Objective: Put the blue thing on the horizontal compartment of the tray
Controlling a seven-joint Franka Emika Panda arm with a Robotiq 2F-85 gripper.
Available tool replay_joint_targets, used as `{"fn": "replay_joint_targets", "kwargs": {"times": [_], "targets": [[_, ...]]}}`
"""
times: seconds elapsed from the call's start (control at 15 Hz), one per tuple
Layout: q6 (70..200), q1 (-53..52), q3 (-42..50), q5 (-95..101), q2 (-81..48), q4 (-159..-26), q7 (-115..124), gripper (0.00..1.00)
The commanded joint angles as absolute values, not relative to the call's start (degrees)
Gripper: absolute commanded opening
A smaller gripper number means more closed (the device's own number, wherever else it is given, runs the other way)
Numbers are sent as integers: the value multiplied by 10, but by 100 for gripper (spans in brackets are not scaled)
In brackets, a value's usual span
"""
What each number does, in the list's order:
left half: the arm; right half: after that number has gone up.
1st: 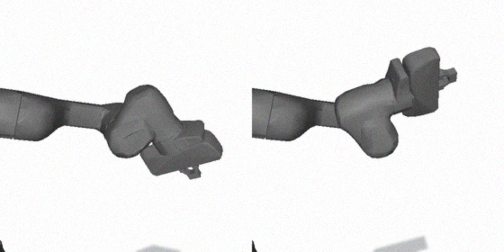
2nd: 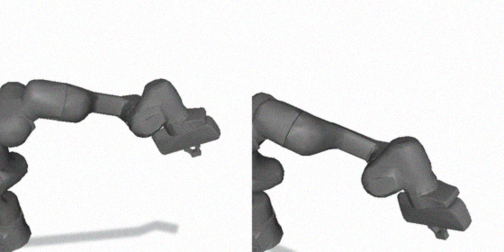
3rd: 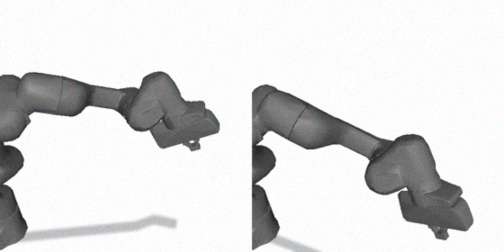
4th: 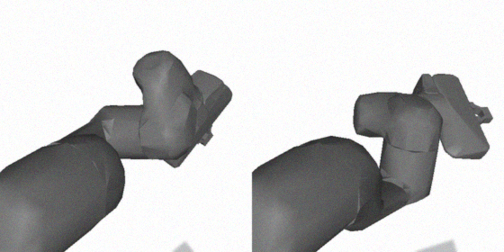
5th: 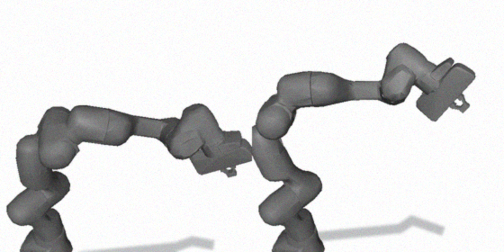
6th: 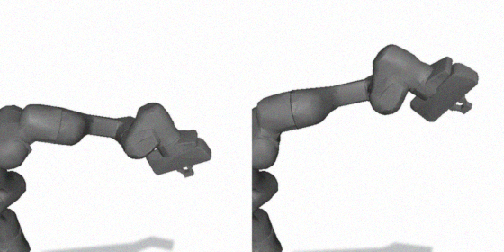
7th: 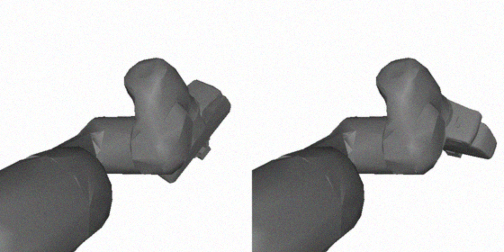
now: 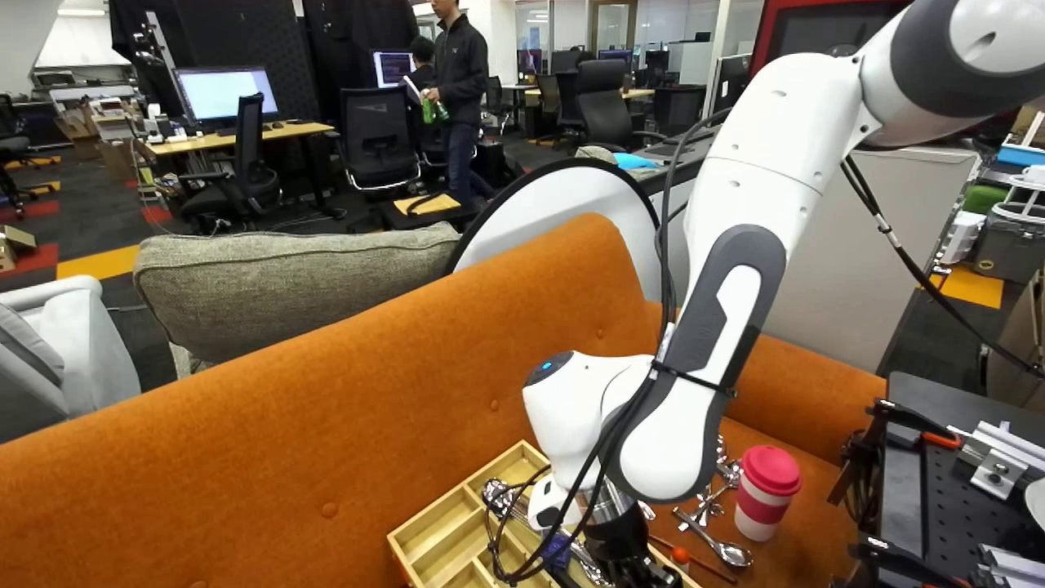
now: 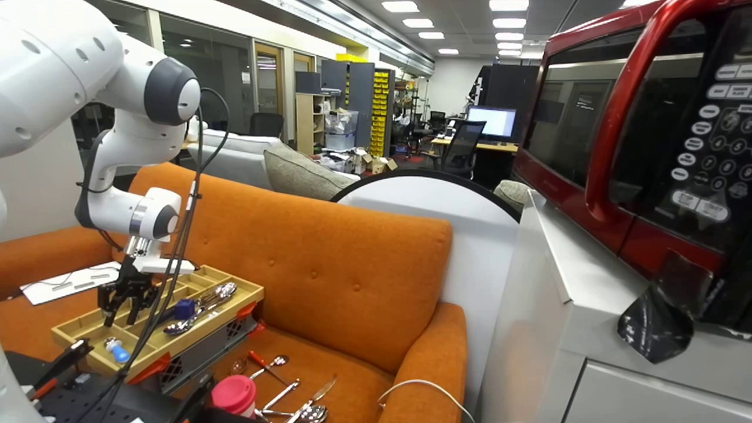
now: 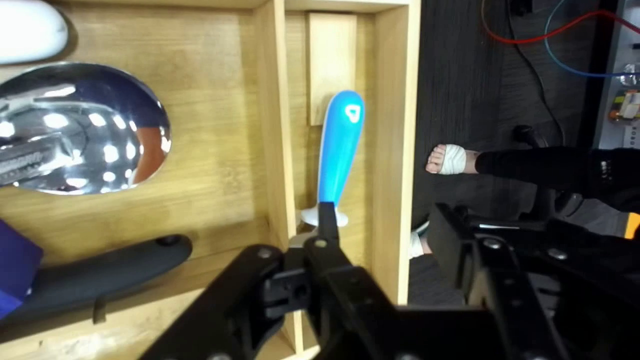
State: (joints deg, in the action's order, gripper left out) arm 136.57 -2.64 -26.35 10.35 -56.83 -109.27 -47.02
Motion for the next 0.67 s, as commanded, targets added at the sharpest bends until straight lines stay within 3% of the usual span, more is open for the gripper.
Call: {"fn": "replay_joint_targets", "kwargs": {"times": [0.0, 0.6], "targets": [[1369, 5, -281, 60, -530, -1135, -516, 77], [1490, 96, -266, -70, -484, -1198, -511, 77]]}}
